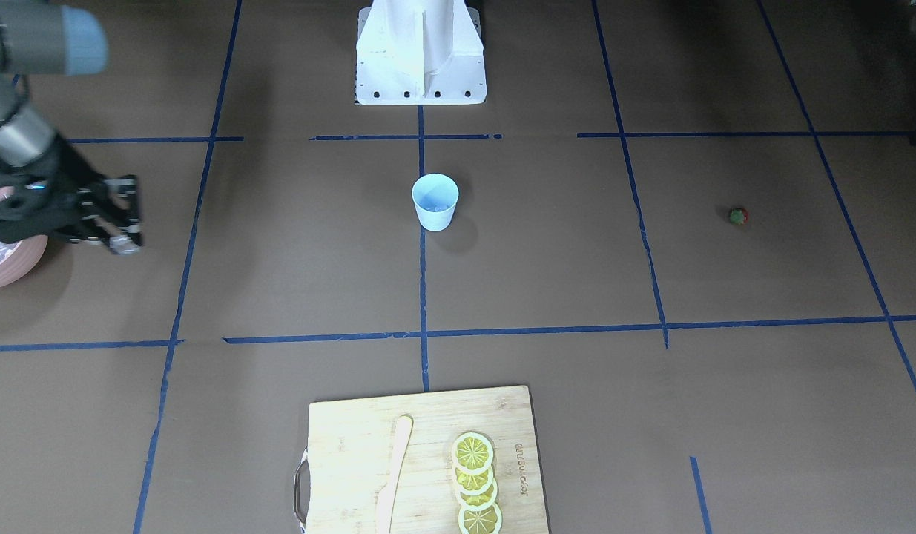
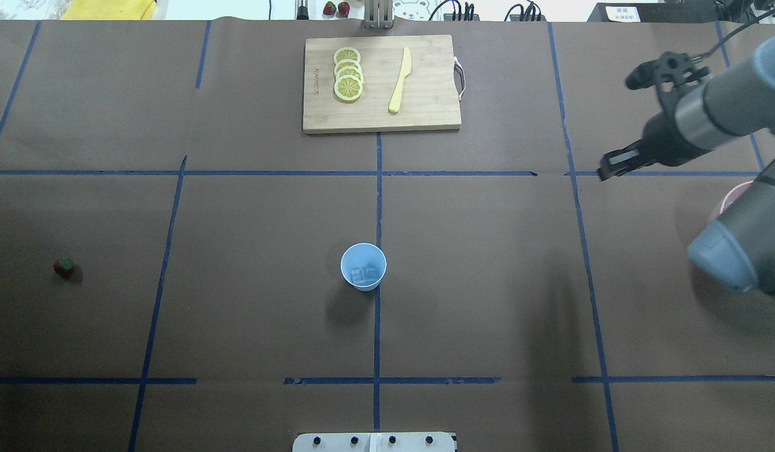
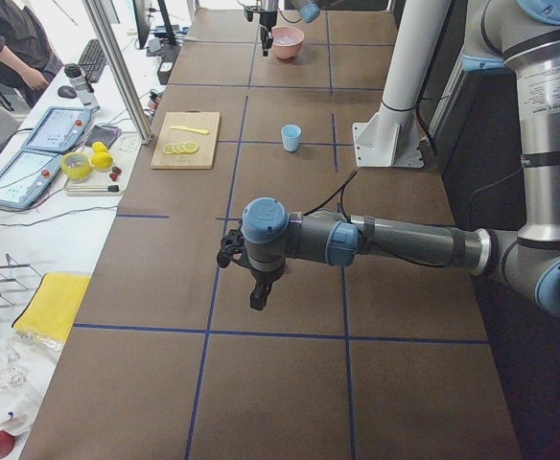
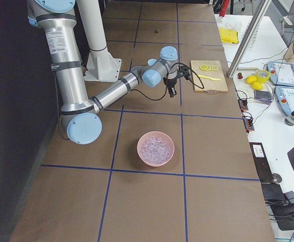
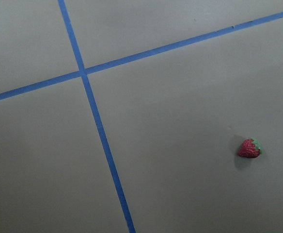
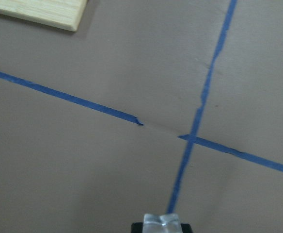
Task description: Put ice and strawberries in cup
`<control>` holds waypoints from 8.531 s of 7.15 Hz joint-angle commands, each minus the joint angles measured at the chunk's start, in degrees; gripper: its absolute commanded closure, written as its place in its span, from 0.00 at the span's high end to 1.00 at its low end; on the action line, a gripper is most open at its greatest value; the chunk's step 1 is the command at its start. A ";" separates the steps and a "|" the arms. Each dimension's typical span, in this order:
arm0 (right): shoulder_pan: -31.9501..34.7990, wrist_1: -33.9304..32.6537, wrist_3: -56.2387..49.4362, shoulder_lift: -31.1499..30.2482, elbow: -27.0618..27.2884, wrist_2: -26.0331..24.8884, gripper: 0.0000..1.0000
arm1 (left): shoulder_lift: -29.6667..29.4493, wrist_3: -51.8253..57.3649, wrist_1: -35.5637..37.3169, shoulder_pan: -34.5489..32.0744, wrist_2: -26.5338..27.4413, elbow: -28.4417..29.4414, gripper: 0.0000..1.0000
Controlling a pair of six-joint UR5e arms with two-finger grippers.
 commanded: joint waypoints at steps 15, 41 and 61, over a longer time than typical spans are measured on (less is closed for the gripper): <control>-29.33 -20.63 27.69 35.04 -14.40 -21.34 0.90 | 0.00 0.09 0.04 0.02 0.01 0.20 1.00; 42.04 -20.37 -59.15 -23.85 -4.73 15.75 0.99 | -1.94 -41.26 -27.24 22.84 9.76 4.66 1.00; 42.04 -20.37 -58.27 -23.76 -4.46 15.75 0.99 | -1.14 -60.31 -28.44 38.08 21.28 -6.76 0.00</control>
